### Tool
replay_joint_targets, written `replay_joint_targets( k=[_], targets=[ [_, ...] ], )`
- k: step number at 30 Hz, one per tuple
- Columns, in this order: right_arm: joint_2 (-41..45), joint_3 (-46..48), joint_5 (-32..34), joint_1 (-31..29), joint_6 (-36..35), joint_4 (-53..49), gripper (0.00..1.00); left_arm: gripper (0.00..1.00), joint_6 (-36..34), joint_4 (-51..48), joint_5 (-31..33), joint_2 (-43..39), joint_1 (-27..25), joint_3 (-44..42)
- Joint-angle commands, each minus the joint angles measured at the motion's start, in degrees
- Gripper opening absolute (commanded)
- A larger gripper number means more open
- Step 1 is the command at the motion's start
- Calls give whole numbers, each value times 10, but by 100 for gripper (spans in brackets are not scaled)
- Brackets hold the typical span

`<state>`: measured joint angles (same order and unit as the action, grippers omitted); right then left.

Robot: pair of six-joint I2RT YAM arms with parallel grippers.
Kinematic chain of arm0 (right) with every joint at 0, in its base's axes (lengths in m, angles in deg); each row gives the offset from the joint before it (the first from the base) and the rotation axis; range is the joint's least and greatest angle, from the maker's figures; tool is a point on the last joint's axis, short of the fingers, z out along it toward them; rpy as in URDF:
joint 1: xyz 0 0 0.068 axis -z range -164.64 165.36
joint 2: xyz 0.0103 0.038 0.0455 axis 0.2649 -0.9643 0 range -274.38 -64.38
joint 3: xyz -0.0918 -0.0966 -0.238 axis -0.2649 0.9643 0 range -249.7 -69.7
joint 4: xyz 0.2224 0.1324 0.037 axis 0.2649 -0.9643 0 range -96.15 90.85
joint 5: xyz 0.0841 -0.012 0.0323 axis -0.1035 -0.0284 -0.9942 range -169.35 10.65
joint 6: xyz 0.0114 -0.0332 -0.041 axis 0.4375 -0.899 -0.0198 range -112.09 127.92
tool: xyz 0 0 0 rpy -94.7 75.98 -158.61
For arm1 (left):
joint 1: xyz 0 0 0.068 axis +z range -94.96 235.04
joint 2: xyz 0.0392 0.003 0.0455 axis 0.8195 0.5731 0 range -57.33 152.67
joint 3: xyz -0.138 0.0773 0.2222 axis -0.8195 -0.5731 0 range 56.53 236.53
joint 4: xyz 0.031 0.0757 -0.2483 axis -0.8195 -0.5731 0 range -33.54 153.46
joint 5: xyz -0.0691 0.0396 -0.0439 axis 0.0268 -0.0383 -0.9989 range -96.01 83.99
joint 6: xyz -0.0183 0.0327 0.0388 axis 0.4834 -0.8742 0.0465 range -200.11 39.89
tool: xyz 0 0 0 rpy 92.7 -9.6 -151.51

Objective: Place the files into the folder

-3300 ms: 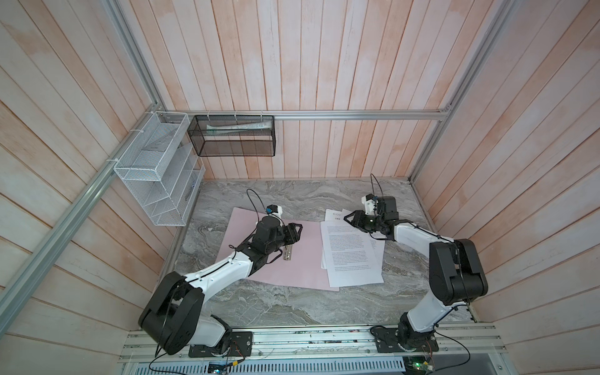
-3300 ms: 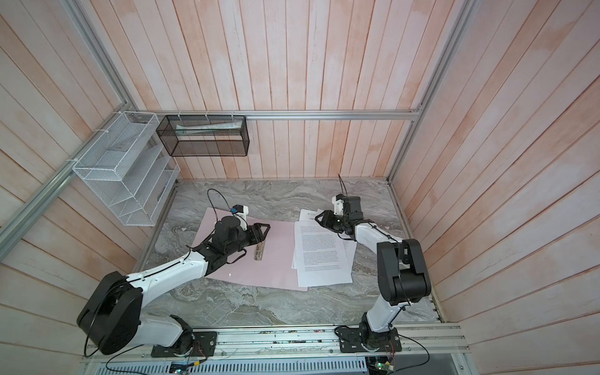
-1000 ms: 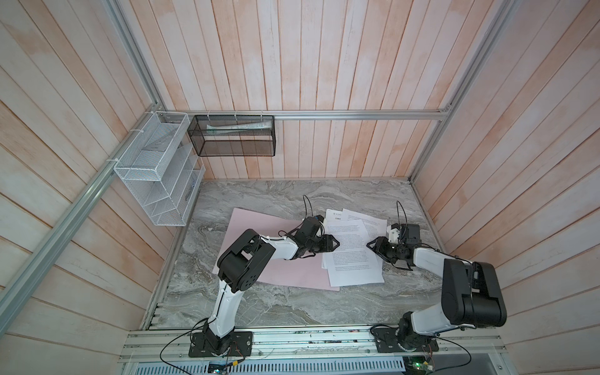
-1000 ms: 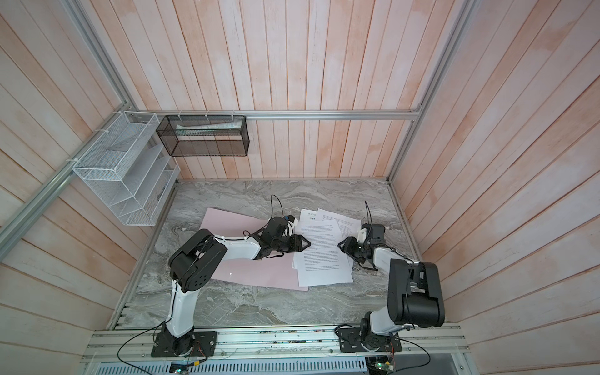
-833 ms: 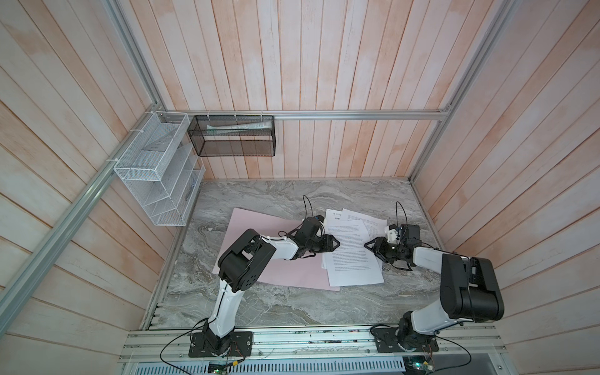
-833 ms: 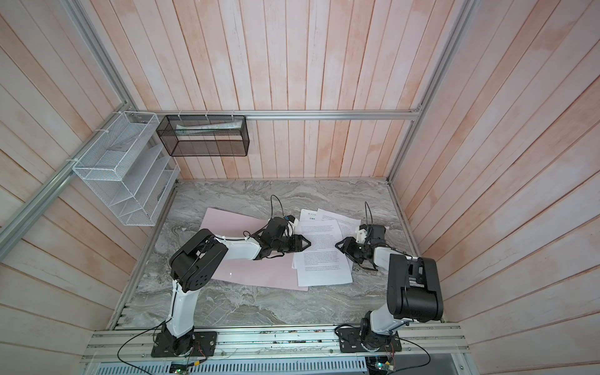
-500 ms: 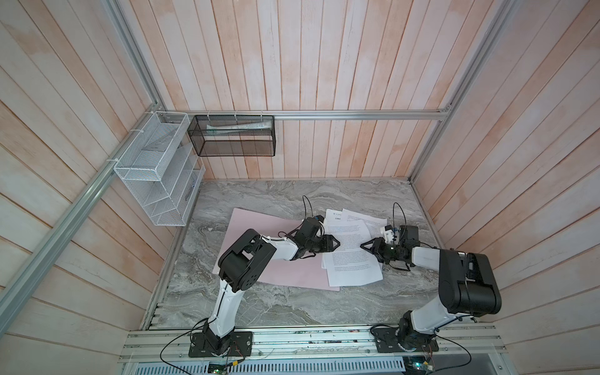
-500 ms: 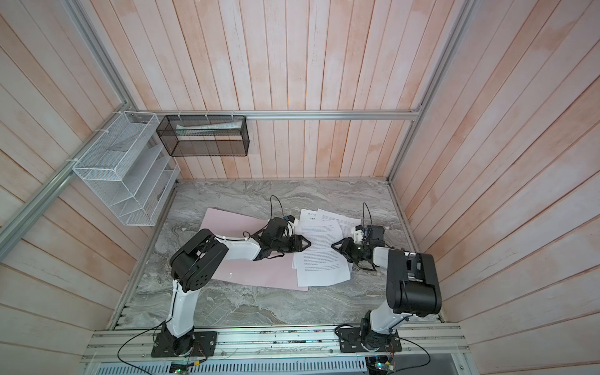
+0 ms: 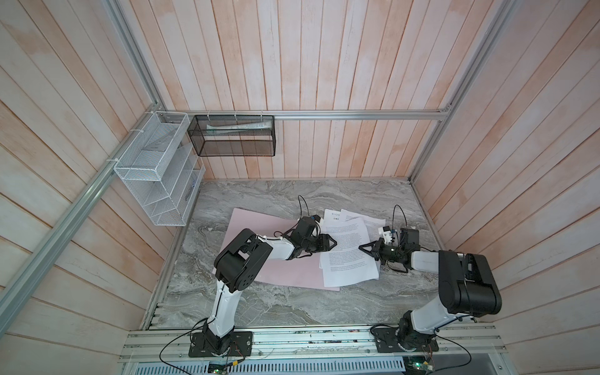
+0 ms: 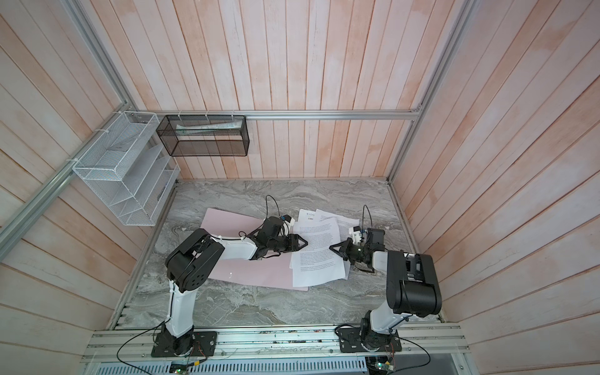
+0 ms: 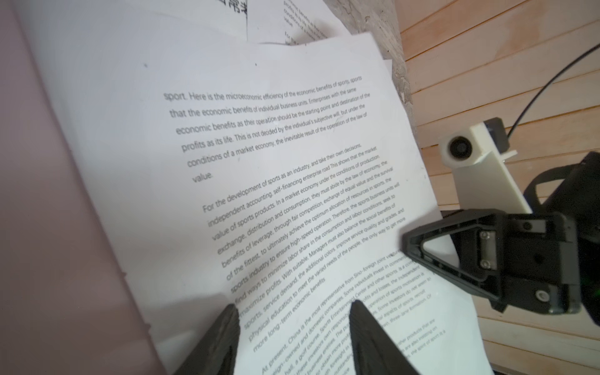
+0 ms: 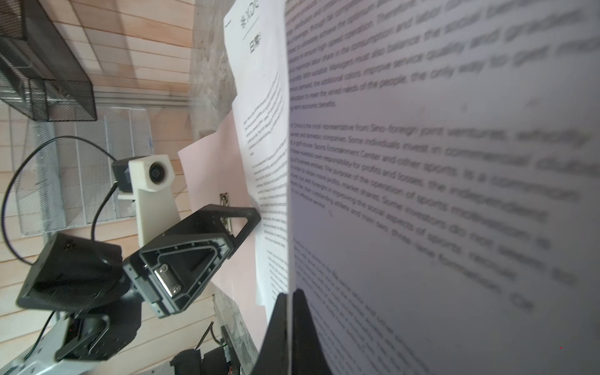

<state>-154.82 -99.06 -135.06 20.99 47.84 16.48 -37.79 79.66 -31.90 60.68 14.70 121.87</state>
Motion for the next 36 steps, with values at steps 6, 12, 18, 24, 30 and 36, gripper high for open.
replay_joint_targets(
  k=[6,12,18,24,30,36],
  targets=[
    [76,14,-75,-14,155,188,0,59,12,-21,-22,-127,19,-7],
    [88,6,-62,-71,292,330,0,60,22,-29,-15,-240,51,-60],
    [58,-37,24,-167,414,486,0,61,22,-64,36,-390,100,-155],
    [-28,-125,78,-260,430,534,0,67,-17,-120,101,-529,210,-267],
    [-152,-224,98,-319,410,552,0,74,-61,-198,194,-609,293,-315],
    [-227,-273,106,-345,385,553,0,78,-89,-282,229,-580,389,-280]
  ],
)
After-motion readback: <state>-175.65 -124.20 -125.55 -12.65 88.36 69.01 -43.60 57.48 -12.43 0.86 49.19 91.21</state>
